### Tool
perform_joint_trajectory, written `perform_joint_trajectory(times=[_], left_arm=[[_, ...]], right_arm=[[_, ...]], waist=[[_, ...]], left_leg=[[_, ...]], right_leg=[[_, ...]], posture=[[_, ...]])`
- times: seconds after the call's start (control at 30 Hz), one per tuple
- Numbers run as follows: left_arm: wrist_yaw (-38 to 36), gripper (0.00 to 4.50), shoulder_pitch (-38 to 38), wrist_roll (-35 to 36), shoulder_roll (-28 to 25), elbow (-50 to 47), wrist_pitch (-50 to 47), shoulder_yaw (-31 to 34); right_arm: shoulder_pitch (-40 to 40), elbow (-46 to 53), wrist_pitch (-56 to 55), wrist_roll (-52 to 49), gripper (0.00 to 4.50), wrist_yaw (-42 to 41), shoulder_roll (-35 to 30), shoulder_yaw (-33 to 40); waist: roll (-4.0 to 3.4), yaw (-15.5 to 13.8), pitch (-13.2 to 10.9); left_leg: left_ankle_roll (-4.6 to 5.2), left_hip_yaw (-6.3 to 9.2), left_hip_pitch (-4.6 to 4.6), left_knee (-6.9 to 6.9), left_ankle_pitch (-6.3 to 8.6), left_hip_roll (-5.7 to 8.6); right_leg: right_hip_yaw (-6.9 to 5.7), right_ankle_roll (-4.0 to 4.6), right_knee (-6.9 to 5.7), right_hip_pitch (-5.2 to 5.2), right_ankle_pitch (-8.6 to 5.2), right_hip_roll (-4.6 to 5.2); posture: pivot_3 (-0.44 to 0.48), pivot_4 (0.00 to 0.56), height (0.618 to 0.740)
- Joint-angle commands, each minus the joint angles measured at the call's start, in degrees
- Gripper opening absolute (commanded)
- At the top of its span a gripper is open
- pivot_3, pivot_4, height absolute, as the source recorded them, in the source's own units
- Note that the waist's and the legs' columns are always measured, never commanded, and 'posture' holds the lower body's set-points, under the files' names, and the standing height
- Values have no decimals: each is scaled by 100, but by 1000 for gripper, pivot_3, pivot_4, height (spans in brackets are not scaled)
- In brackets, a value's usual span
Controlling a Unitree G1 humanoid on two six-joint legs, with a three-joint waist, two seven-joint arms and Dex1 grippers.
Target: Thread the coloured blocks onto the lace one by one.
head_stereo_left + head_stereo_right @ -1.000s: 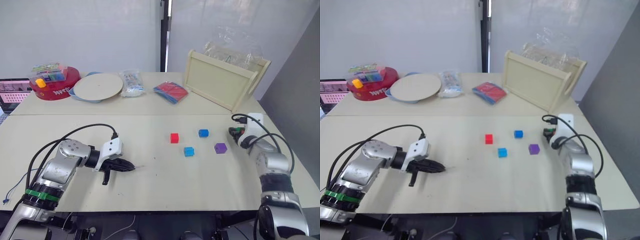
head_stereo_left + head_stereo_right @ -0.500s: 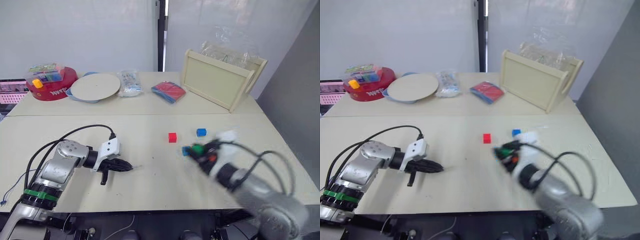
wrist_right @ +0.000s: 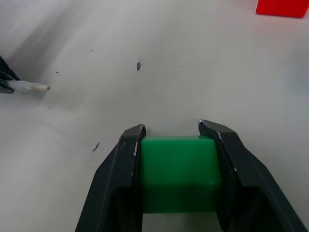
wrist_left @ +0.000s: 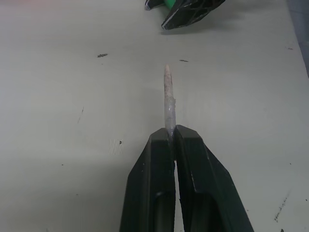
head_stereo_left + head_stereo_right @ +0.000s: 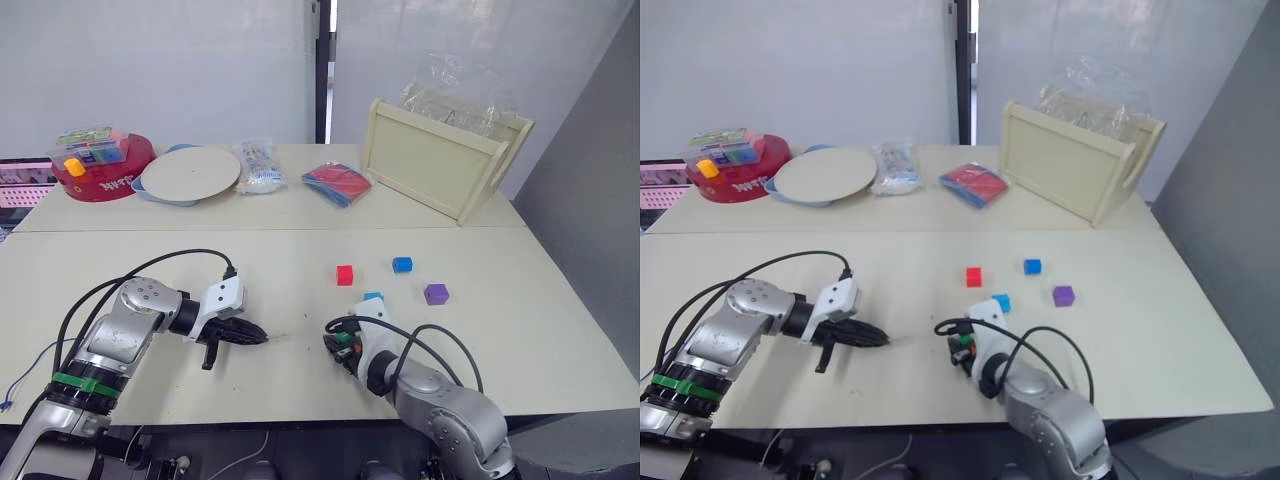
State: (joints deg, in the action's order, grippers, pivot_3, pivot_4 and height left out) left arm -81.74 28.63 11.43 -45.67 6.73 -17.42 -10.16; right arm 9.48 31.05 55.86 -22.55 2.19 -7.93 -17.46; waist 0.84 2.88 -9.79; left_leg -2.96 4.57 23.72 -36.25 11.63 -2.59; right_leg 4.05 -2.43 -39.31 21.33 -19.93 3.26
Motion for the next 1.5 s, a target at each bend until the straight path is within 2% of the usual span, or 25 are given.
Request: perform_joint_trajectory(times=[0.03,0.07,0.13,0.27,0.3,0.33,0.4,0.43,0.5,0.63,0.7,0.83,1.03,1.13,1.27,1.37,1.5], left_arm=[[-32,0,-27,63,-122,-185,33,70],[-26,0,-40,67,-132,-201,19,79],[5,0,-60,75,-144,-234,-23,101],[52,0,-126,108,-165,-335,-79,130],[62,0,-140,116,-168,-358,-89,134],[80,0,-160,120,-170,-389,-94,139],[109,0,-201,142,-168,-485,-116,153],[116,0,-211,152,-170,-534,-117,156],[106,0,-210,173,-181,-587,-125,153],[87,0,-274,231,-245,-847,-247,148],[86,0,-340,305,-297,-1059,-364,156],[184,0,-484,396,-407,-1415,-634,180],[381,0,-696,441,-497,-1724,-825,213],[441,0,-745,463,-531,-1791,-864,222],[497,0,-801,498,-582,-1865,-894,226],[525,0,-805,518,-605,-1896,-912,207],[675,0,-660,418,-543,-1938,-1197,15]], right_arm=[[-73,49,-233,190,1739,-169,-41,-115],[-72,140,-264,156,2281,-297,-81,-105],[-24,341,-232,29,2966,-554,-205,32],[199,659,-173,-267,4305,-1246,-672,378],[264,726,-171,-370,4477,-1464,-823,447],[339,793,-202,-581,4477,-1805,-1004,550],[559,739,-286,-1178,4477,-2995,-1657,828],[747,545,-456,-1293,4477,-3766,-2118,822],[1052,162,-763,-1349,4477,-4780,-2690,701],[1747,-1128,-2067,-474,4477,-5932,-3083,98],[2001,-1776,-2806,32,4477,-6399,-3150,-219],[2367,-2814,-3776,490,4477,-6990,-2872,-510],[2600,-3766,-4827,1122,4477,-7363,-2459,-739],[2623,-3994,-5008,1269,3608,-7416,-2348,-701],[2568,-4009,-4983,1335,2138,-7418,-2286,-628],[2451,-3865,-4866,1337,1297,-7346,-2283,-573],[2072,-3155,-3997,1193,1296,-6861,-2078,-498]], waist=[[0,-5,0],[0,-10,0],[0,-17,0],[1,-30,-1],[0,-30,-1],[1,-30,-1],[2,-33,-2],[2,-34,-3],[2,-37,-3],[3,-8,-3],[3,-10,-3],[4,-22,-4],[3,-28,-4],[3,-44,-4],[3,-42,-4],[3,-42,-4],[3,-43,-4]], left_leg=[[0,0,0,-1,0,0],[0,0,0,-2,0,1],[0,0,0,-2,0,0],[0,0,2,-3,0,2],[0,0,2,-4,0,2],[0,-1,2,-3,0,2],[0,1,2,-3,0,1],[0,0,3,-4,0,2],[1,0,2,-7,1,3],[3,0,-3,-7,2,-1],[3,0,-2,-8,2,-1],[2,-2,2,-13,1,0],[2,-2,2,-16,1,0],[1,-1,3,-17,1,0],[1,-2,2,-20,1,0],[1,-2,2,-20,1,0],[1,-1,2,-20,1,0]], right_leg=[[0,0,0,0,0,0],[0,0,0,-1,0,1],[0,0,0,-1,0,0],[0,0,1,-1,0,3],[0,0,1,-1,0,2],[0,0,1,-1,0,3],[-2,0,2,-2,0,2],[-2,0,4,-3,0,3],[-3,0,8,-9,0,3],[-4,0,8,-10,0,-1],[-3,0,9,-9,0,-1],[-3,0,12,-9,0,2],[-3,0,10,-9,0,2],[-4,0,10,-10,0,2],[-3,0,8,-10,0,3],[-4,0,6,-10,0,2],[-4,0,5,-10,0,2]], posture=[[0,150,740],[0,150,740],[0,150,740],[0,150,740],[0,150,740],[0,150,740],[0,150,740],[0,150,740],[0,150,740],[0,150,740],[0,150,740],[0,150,740],[0,150,740],[0,150,740],[0,150,740],[0,150,740],[0,150,740]])
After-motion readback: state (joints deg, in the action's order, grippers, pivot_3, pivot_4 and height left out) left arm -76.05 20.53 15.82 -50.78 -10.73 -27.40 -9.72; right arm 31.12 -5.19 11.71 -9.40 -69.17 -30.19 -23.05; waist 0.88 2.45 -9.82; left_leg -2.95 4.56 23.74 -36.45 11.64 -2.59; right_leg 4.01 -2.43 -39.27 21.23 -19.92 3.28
